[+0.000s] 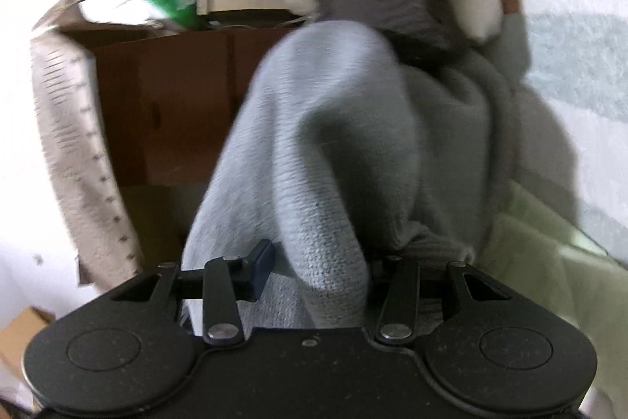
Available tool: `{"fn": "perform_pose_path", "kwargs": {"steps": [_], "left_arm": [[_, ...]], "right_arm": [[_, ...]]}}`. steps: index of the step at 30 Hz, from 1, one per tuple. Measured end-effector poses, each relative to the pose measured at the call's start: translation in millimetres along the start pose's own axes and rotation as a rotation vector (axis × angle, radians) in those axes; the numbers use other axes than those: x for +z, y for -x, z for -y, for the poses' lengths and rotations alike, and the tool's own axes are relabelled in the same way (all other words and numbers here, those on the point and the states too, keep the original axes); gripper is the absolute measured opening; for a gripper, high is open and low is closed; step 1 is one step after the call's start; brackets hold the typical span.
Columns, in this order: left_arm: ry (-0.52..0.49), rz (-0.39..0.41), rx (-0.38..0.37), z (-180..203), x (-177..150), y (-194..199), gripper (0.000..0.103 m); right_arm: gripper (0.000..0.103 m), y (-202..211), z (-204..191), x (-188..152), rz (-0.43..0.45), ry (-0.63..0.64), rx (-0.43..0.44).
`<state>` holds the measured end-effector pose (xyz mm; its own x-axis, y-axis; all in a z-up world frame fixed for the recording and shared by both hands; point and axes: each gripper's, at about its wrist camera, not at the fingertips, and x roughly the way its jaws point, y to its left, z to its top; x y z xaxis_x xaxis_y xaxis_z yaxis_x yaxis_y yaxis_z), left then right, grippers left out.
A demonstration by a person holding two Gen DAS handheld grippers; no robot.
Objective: Fold clothes
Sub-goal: 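Lift the grey sweater with both grippers and carry it onto the striped mat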
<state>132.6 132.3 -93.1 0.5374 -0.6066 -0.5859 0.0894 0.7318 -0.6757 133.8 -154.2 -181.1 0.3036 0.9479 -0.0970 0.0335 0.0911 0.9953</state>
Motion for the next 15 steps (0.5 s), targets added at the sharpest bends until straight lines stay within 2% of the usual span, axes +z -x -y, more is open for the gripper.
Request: {"fn": "perform_pose_path", "kwargs": {"steps": [8, 15], "left_arm": [[-0.086, -0.057, -0.044, 62.0, -19.4, 0.8, 0.05], [-0.168, -0.058, -0.065, 114.9, -26.2, 19.6, 0.05]], "right_arm": [[0.051, 72.3, -17.1, -40.1, 0.069, 0.069, 0.062], [0.051, 106.8, -48.8, -53.5, 0.094, 0.159, 0.129]]}}
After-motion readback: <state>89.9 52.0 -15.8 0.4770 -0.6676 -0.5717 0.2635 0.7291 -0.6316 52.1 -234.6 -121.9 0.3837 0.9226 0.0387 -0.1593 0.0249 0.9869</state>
